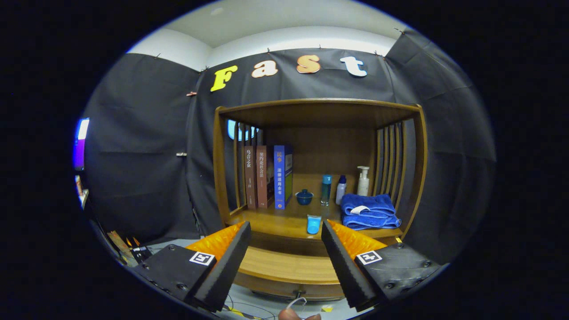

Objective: Pull open the drawer, take out the items inside it, and place them on the countertop above the cabinet.

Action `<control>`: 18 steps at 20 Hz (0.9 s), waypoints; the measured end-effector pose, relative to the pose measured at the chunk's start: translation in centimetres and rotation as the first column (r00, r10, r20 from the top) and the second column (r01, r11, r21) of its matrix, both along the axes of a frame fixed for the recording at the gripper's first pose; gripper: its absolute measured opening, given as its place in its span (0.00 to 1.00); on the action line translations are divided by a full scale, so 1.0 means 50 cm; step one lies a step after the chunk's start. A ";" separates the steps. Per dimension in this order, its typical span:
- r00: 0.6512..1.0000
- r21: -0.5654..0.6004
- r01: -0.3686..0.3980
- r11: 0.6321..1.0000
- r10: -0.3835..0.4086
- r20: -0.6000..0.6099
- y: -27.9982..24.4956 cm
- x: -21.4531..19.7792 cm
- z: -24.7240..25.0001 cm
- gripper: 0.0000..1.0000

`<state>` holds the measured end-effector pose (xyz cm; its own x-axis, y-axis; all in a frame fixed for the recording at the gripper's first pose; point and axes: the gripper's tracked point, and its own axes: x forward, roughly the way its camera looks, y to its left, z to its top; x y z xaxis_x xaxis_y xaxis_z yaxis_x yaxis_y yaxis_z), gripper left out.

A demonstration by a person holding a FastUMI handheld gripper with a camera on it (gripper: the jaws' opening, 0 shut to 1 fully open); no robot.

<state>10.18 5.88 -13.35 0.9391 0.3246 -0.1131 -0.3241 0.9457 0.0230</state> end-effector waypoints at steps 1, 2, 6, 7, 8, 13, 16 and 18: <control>1.000 -0.049 -0.003 0.999 0.003 -0.002 -0.014 -0.003 -0.032 1.00; 1.000 -0.100 0.000 0.995 -0.002 -0.013 -0.027 -0.011 -0.072 1.00; 0.996 -0.239 0.030 0.970 -0.049 -0.077 -0.065 -0.039 -0.234 1.00; 0.993 -0.241 0.040 0.970 -0.064 -0.095 -0.068 -0.046 -0.268 1.00; 0.990 -0.231 0.058 0.971 -0.086 -0.112 -0.072 -0.054 -0.298 1.00; 0.973 -0.129 0.122 0.984 -0.144 -0.179 -0.051 -0.058 -0.397 1.00; 0.970 -0.095 0.162 0.982 -0.176 -0.166 -0.042 -0.039 -0.411 1.00; 0.967 -0.077 0.185 0.980 -0.195 -0.162 -0.035 -0.024 -0.418 1.00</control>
